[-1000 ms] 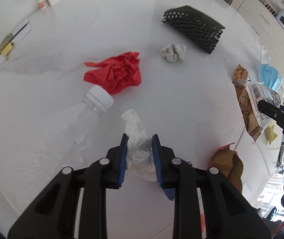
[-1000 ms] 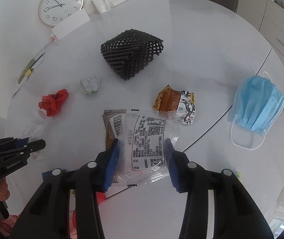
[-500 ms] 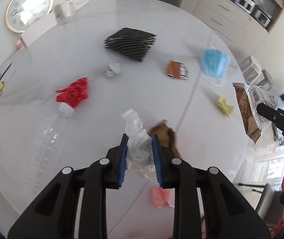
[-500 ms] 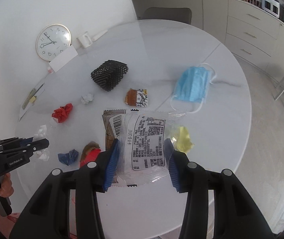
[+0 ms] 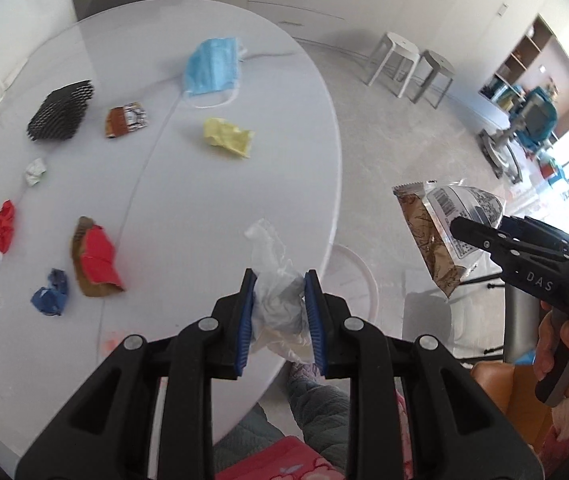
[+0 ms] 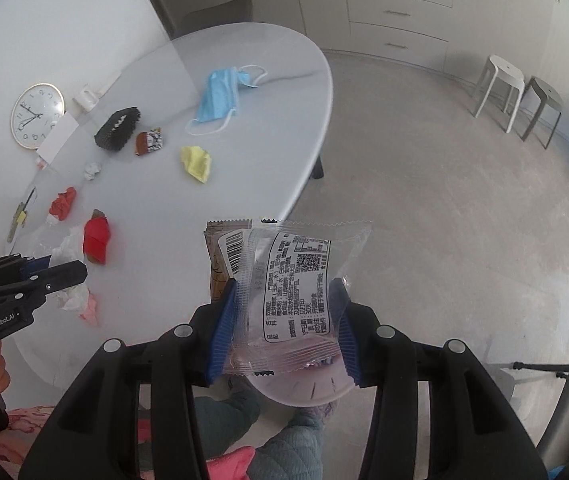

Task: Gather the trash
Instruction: 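Carry both items to the pink bin and release the tissue from the left tool, then open the right tool to drop the clear snack bag into the bin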

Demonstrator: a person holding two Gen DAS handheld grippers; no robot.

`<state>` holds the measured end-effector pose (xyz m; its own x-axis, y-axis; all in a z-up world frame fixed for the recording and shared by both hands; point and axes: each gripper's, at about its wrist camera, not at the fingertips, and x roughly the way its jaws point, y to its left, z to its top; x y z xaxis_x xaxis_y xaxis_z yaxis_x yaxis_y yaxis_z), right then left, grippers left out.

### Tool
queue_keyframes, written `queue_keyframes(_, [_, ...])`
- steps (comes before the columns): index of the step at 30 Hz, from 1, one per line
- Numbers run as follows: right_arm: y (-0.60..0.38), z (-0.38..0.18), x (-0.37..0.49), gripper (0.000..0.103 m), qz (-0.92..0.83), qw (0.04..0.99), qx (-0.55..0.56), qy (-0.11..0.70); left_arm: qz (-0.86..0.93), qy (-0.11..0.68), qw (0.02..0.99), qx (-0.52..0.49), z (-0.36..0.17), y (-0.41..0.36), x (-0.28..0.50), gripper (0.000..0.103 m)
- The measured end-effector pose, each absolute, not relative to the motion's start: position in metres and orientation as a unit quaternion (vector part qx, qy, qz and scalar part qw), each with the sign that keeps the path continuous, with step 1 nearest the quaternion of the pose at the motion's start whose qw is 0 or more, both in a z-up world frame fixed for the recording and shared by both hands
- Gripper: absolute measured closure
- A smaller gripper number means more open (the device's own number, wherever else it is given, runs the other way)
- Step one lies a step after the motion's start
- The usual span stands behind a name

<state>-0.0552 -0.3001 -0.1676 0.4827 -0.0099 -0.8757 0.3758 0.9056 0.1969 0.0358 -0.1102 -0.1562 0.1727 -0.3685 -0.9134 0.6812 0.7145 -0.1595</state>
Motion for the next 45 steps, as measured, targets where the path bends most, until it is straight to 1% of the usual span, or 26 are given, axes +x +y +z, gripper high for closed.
queue_keyframes(6, [-0.326,-0.176,-0.094,0.056,-0.131,0.831,0.196,0.504,-0.393,0.566,0.707,0.161,-0.182,-0.170,-0.008,0.079])
queue_keyframes(13, [-0.342,-0.179,-0.113,0.056,-0.118,0.828,0.184,0.516,-0.389,0.601,0.680,0.160,-0.229,-0.207,-0.016,0.079])
queue_keyframes(15, [-0.344,-0.181,-0.116,0.056,-0.111,0.828,0.182,0.519,-0.385,0.611,0.674,0.153,-0.239,-0.211,-0.017,0.077])
queue_keyframes(16, [-0.345,-0.181,-0.118,0.056,-0.109,0.828,0.181,0.519,-0.380,0.615,0.674,0.151,-0.242,-0.212,-0.017,0.069])
queue_keyframes(17, [-0.346,-0.182,-0.118,0.056,-0.106,0.828,0.181,0.520,-0.376,0.617,0.675,0.149,-0.243,-0.212,-0.018,0.059])
queue_keyframes(20, [-0.348,-0.186,-0.118,0.055,-0.098,0.828,0.182,0.522,-0.369,0.612,0.684,0.144,-0.241,-0.209,-0.019,0.045])
queue_keyframes(23, [-0.348,-0.188,-0.116,0.055,-0.091,0.827,0.180,0.524,-0.369,0.604,0.692,0.142,-0.233,-0.205,-0.021,0.035])
queue_keyframes(25, [-0.347,-0.190,-0.112,0.055,-0.087,0.827,0.179,0.525,-0.361,0.596,0.703,0.143,-0.224,-0.198,-0.020,0.031])
queue_keyframes(27, [-0.344,-0.193,-0.109,0.055,-0.081,0.827,0.177,0.528,-0.354,0.585,0.716,0.140,-0.213,-0.187,-0.018,0.031])
queue_keyframes(28, [-0.340,-0.197,-0.105,0.054,-0.075,0.826,0.178,0.530,-0.349,0.579,0.724,0.137,-0.206,-0.179,-0.016,0.028])
queue_keyframes(29, [-0.337,-0.201,-0.102,0.054,-0.070,0.825,0.177,0.532,-0.343,0.574,0.731,0.135,-0.200,-0.172,-0.013,0.022])
queue_keyframes(32, [-0.323,-0.219,-0.090,0.053,-0.058,0.820,0.161,0.546,-0.314,0.556,0.758,0.129,-0.183,-0.141,-0.004,0.016])
queue_keyframes(34, [-0.312,-0.236,-0.080,0.053,-0.045,0.814,0.157,0.557,-0.296,0.553,0.769,0.125,-0.175,-0.121,0.002,0.014])
queue_keyframes(36, [-0.303,-0.253,-0.073,0.051,-0.036,0.807,0.155,0.569,-0.278,0.552,0.778,0.115,-0.169,-0.099,0.009,0.014])
queue_keyframes(38, [-0.294,-0.270,-0.065,0.033,-0.037,0.797,0.150,0.584,-0.260,0.554,0.785,0.100,-0.166,-0.077,0.016,0.014])
queue_keyframes(39, [-0.291,-0.277,-0.062,0.029,-0.036,0.792,0.152,0.590,-0.249,0.555,0.788,0.092,-0.165,-0.064,0.021,0.014])
queue_keyframes(42, [-0.283,-0.285,-0.054,0.021,-0.035,0.785,0.166,0.595,-0.223,0.561,0.794,0.075,-0.167,-0.036,0.030,0.013])
queue_keyframes(44, [-0.280,-0.274,-0.050,0.014,-0.048,0.792,0.167,0.585,-0.207,0.565,0.796,0.065,-0.169,-0.018,0.037,0.013])
queue_keyframes(45, [-0.278,-0.267,-0.048,0.013,-0.052,0.798,0.168,0.576,-0.202,0.566,0.797,0.062,-0.169,-0.013,0.040,0.013])
